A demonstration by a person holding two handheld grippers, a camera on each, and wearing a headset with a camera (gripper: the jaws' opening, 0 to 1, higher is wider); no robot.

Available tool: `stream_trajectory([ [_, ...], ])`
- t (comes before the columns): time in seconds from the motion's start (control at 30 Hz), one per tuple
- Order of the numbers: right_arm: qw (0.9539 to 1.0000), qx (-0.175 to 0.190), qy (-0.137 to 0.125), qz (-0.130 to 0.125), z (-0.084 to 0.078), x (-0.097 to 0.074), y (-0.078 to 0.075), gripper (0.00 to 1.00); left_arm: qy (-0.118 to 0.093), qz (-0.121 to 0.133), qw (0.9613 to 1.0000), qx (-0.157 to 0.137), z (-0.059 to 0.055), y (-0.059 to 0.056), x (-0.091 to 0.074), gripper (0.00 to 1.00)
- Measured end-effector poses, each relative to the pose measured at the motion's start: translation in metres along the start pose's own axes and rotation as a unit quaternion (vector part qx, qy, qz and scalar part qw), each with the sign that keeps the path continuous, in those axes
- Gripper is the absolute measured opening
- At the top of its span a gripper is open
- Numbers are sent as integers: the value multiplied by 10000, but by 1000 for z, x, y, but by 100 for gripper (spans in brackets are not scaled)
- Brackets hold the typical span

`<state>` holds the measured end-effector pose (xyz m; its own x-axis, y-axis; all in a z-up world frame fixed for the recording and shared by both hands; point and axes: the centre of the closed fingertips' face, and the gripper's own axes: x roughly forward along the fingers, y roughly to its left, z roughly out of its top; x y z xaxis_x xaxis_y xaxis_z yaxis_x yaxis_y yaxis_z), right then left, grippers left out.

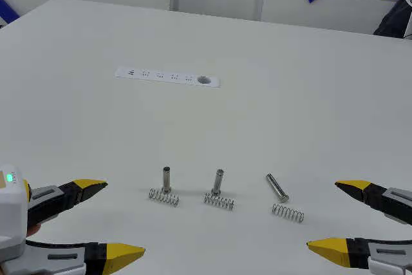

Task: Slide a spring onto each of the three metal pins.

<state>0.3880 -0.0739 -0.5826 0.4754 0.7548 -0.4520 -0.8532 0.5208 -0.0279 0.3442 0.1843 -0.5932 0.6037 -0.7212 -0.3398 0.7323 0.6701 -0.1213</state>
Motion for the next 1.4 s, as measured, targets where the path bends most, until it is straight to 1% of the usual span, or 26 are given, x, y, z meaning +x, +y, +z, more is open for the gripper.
stream_trajectory([
  [0.37,9999,122,-40,-92,1,-3,-3,77,-8,-49,10000,15,3,0,2,80],
  [0.83,9997,230,-11,-119,1,-3,-5,74,4,-34,10000,-8,2,-1,2,80],
  [1.13,9995,285,26,-136,6,1,-9,71,21,-39,10000,-1,2,-3,3,80],
  [1.33,9996,241,22,-154,13,3,-11,69,2,-24,10000,10,4,-4,2,80],
  [1.4,9996,229,40,-178,13,5,-15,68,4,-20,10000,16,4,-4,2,80],
])
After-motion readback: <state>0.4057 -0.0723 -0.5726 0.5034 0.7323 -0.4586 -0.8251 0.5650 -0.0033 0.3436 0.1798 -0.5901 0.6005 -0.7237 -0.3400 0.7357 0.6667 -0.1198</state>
